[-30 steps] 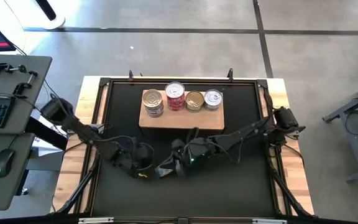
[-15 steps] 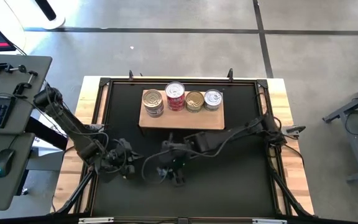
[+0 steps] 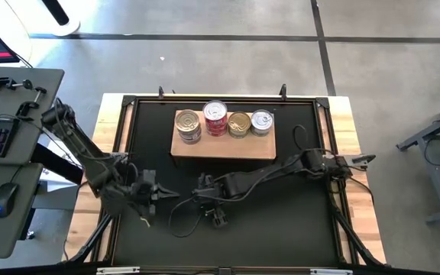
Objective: Stack canned seafood by type on shelf
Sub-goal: Stack the blue and red tuna can on top of the blue and red tuna cans on the shelf
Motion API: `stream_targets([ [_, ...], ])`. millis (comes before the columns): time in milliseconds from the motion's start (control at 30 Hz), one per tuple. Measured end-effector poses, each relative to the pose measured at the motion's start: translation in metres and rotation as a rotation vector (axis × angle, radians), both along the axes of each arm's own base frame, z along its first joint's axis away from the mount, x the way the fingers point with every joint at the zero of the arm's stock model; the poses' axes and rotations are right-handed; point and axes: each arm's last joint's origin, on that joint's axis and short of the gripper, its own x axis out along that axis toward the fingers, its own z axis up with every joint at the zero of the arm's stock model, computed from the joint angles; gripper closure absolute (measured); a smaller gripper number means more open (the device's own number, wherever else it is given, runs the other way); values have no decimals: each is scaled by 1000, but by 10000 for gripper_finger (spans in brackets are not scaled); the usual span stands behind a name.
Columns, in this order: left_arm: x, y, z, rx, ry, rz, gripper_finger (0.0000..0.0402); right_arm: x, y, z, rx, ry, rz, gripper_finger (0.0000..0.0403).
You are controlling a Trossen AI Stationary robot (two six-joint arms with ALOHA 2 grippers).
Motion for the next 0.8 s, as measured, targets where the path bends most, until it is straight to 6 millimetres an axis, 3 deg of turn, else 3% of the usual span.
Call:
stream_targets([
  [300, -10, 12, 32, 29, -155, 9, 401, 4, 0, -33, -13, 92, -23, 95],
  [467, -14, 12, 50, 97, -246, -21, 402, 4, 3, -35, -61, 80, -41, 137],
  [633, -16, 9, 68, 120, -279, -37, 402, -2, 8, -25, -79, 73, -50, 236],
  [800, -23, 6, 98, 148, -335, -74, 401, -10, 13, 10, -77, 20, -15, 236],
])
